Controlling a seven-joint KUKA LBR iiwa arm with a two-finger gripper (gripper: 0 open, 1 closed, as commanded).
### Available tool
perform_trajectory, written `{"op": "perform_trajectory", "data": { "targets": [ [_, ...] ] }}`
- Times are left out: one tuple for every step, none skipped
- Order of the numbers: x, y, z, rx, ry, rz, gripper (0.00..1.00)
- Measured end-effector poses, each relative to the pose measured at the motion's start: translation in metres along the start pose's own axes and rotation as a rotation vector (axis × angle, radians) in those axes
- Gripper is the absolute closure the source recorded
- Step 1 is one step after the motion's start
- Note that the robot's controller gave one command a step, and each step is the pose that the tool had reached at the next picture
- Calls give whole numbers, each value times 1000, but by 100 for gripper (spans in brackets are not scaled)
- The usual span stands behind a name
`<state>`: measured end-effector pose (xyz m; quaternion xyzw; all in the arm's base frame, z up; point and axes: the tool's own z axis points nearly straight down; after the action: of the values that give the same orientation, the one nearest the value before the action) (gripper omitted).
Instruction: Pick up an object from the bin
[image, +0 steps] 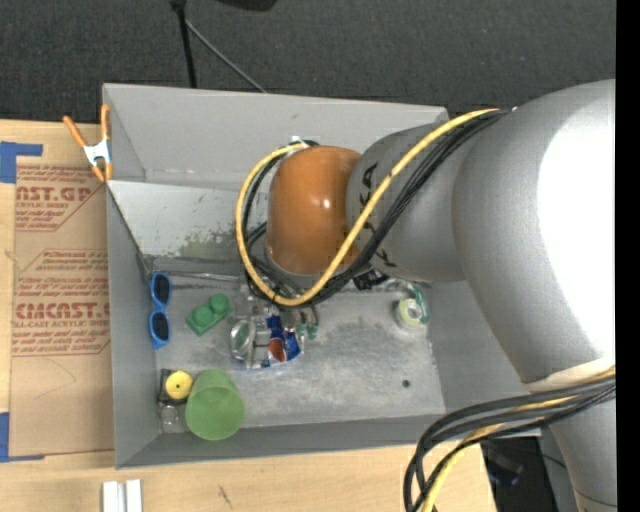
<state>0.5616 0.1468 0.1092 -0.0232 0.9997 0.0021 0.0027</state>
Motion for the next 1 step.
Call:
{"op": "perform_trajectory", "data": {
  "targets": [
    [16,2,-117,1,-5,6,100]
  ]
}}
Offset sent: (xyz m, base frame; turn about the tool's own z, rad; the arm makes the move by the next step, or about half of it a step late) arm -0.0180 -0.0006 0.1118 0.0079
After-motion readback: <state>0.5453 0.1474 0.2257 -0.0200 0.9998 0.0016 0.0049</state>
